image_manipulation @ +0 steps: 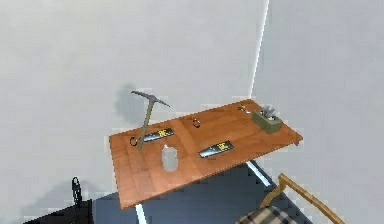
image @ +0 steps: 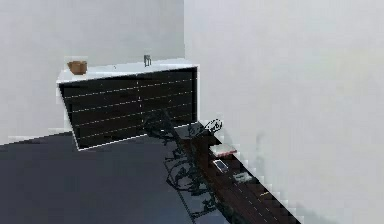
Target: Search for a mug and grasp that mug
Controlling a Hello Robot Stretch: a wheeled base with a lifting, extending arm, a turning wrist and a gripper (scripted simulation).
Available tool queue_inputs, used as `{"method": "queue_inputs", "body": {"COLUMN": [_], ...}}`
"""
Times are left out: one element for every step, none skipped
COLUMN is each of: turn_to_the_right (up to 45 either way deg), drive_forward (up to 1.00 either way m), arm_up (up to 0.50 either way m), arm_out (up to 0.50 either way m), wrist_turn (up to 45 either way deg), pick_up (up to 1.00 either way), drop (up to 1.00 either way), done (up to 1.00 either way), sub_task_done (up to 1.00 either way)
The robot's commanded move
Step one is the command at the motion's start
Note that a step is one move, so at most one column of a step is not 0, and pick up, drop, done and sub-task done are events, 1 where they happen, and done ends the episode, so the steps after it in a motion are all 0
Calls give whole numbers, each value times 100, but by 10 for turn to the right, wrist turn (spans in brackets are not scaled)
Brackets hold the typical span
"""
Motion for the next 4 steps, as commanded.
{"method": "queue_inputs", "body": {"turn_to_the_right": [0,0,0,0], "drive_forward": [0,0,0,0], "arm_up": [50,18,0,0], "arm_out": [0,0,42,0], "wrist_turn": [0,0,0,450], "pick_up": [0,0,0,0], "drop": [0,0,0,0], "done": [0,0,0,0], "sub_task_done": [0,0,0,0]}}
